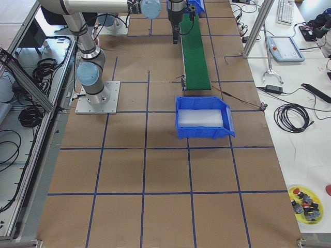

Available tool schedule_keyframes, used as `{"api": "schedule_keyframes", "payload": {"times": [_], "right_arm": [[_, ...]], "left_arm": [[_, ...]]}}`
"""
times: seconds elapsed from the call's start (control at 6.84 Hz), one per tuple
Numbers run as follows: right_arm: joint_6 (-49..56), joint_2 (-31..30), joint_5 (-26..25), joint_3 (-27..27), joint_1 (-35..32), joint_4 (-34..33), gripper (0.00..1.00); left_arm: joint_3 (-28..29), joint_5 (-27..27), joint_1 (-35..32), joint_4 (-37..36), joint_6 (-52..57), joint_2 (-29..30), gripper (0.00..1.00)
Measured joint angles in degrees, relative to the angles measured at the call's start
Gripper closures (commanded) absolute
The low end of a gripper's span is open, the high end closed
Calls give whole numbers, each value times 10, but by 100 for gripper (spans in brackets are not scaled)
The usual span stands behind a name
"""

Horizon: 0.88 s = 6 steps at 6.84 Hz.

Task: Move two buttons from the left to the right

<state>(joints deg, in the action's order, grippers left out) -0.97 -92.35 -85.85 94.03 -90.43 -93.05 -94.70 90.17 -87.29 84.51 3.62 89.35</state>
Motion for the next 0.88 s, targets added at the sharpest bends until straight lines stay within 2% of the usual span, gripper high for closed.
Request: {"api": "schedule_keyframes", "payload": {"times": [0.29,0.88], "right_arm": [[-3,8,2,5,0,3,0],[-2,8,-2,2,2,-2,0]], "left_arm": [[0,2,70,-2,79,2,0],[-1,1,294,-9,304,22,0]]}}
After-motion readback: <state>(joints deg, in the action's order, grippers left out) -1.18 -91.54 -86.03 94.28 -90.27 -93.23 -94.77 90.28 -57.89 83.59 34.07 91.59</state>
